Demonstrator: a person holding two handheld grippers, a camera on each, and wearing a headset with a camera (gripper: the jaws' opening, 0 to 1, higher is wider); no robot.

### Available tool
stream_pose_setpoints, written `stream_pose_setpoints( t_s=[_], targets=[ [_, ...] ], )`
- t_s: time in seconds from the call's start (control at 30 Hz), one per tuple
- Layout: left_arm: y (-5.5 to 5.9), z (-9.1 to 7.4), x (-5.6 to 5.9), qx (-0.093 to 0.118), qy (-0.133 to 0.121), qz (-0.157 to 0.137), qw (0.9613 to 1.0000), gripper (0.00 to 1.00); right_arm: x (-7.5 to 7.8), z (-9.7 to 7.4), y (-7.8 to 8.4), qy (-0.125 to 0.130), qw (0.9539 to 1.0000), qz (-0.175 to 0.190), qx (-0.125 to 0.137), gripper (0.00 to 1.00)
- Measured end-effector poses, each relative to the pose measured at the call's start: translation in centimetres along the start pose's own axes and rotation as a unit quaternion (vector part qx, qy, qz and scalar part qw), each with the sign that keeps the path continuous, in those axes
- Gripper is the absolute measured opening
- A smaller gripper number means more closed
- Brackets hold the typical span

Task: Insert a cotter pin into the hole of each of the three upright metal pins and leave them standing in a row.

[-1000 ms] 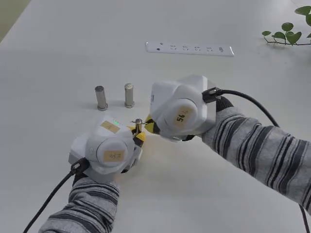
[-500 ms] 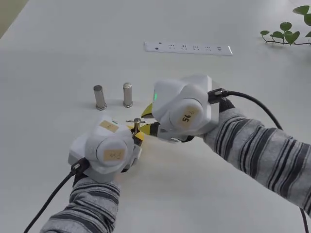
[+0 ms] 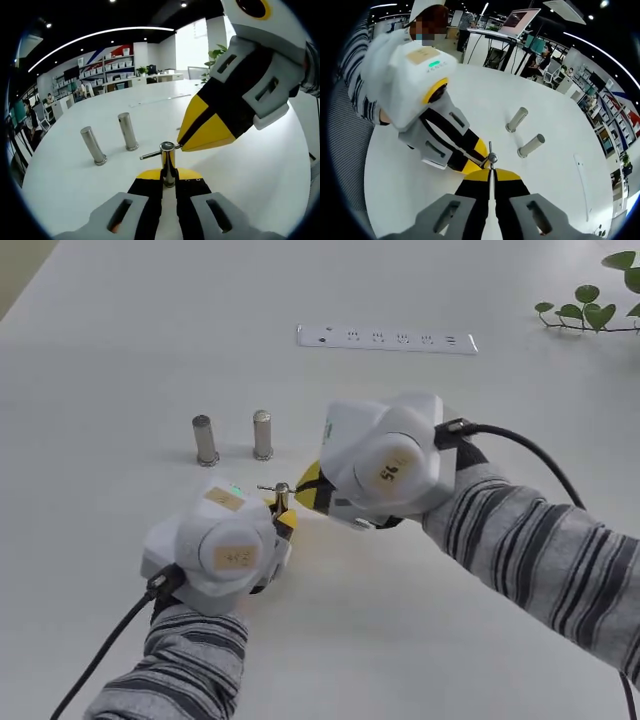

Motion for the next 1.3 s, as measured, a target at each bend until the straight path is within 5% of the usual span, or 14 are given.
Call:
stream_pose_setpoints(
  t_s=[0.4,0.63,0.77,0.93,1.3],
  targets=[
    [0.0,0.0,0.0,0.001,-0.003,-0.002,1.0,0.05,0.0,0.0,0.0,0.001,0.9999,0.015,0.004,0.0],
    [-0.1,0.1,-0.1,-0.001,0.001,-0.001,1.0,0.05,0.1,-0.2,0.5,0.018,0.9987,0.047,0.01,0.15],
    [-0.2,0.2,-0.5,-0.002,0.002,-0.003,1.0,0.05,0.9,-0.9,1.3,0.046,0.9944,0.095,0.004,0.22],
    [-0.3,0.0,-1.5,-0.004,0.002,-0.002,1.0,0.05,1.7,-1.7,1.2,0.068,0.9821,0.17,0.045,0.26],
    [-0.8,-0.2,-4.6,0.002,-0.013,-0.008,0.9999,0.05,1.9,-2.5,1.7,0.089,0.9645,0.236,0.078,0.29]
  ],
)
Point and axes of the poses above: the centre of the closed fingertips' face, and the gripper's own axes: z roughly forward along the fingers, x roughly to its right, y roughly out of its underside, the point moved 3 cm from there along -z, roughly backward along the fingers, and after that the axes turned 2 degrees about -z, right-handed, at the moved point
